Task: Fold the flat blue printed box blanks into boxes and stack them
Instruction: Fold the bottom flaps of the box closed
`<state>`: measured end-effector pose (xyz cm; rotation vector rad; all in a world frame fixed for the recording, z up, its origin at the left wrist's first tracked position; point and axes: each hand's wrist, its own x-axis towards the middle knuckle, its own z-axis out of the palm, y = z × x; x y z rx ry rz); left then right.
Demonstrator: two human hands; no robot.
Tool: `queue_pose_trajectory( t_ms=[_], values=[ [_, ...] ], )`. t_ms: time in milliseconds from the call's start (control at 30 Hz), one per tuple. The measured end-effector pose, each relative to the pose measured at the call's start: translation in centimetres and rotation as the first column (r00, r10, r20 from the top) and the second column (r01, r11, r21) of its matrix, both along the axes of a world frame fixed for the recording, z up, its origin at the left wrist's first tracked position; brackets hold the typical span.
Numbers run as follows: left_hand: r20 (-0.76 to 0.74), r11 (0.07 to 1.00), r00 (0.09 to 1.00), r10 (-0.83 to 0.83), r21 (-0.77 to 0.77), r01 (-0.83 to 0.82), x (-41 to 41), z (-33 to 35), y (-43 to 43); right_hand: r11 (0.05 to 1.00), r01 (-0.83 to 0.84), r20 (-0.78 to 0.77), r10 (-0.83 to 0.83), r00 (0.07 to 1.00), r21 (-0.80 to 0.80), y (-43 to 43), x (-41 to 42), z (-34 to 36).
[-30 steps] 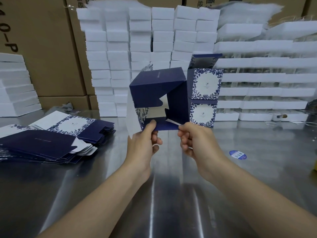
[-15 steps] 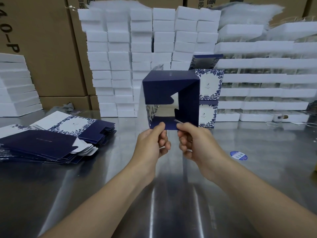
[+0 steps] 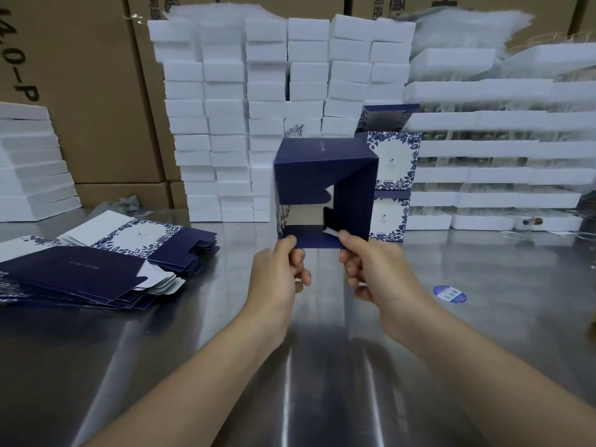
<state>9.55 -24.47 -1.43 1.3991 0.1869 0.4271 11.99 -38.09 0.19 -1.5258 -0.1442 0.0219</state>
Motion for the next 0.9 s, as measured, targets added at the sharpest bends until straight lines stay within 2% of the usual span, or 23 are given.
queue_pose_trajectory(
  t_ms=[133, 300, 400, 533, 600, 700, 800, 900],
  values=[
    [0.0, 1.0, 1.0, 0.021, 0.002, -0.021, -0.1, -0.2, 0.0, 1.0, -0.006, -0.009, 0.006, 1.0, 0.014, 0.1, -0.1, -0.2],
    [-0.006, 0.996, 0.996, -0.09, -0.001, 0.09, 0.3, -0.4, 0.0, 0.995, -0.103, -0.002, 0.103, 0.995, 0.014, 0.2, -0.2, -0.5],
    [-0.03, 0.995, 0.995, -0.098, 0.021, 0.098, 0.3, -0.5, 0.2, 0.998, -0.054, 0.009, 0.054, 0.998, -0.027, 0.2, 0.0, -0.4],
    [-0.048, 0.982, 0.982, -0.181, 0.046, 0.183, 0.4, -0.3, 0.6, 0.998, -0.022, 0.014, 0.022, 1.0, 0.054, -0.2, 0.2, -0.4],
    [-0.069, 0.955, 0.961, -0.268, 0.115, 0.275, 0.5, -0.2, 0.8, 0.996, -0.014, 0.061, 0.009, 0.998, 0.086, -0.4, 0.3, -0.1],
    [-0.15, 0.866, 0.926, -0.347, 0.327, 0.378, 0.5, -0.2, 1.5, 0.996, 0.051, 0.129, -0.059, 0.99, 0.07, -1.1, 0.8, 0.2],
    [-0.158, 0.889, 0.973, -0.17, 0.401, 0.221, 0.8, -0.7, 2.3, 0.991, 0.133, 0.204, -0.13, 0.97, -0.003, -1.9, 1.3, 0.2],
    [0.052, 0.918, 0.993, -0.103, 0.389, 0.075, 1.2, -1.4, 3.1, 0.97, 0.196, 0.277, -0.15, 0.949, -0.147, -2.5, 1.9, 0.0]
  ],
)
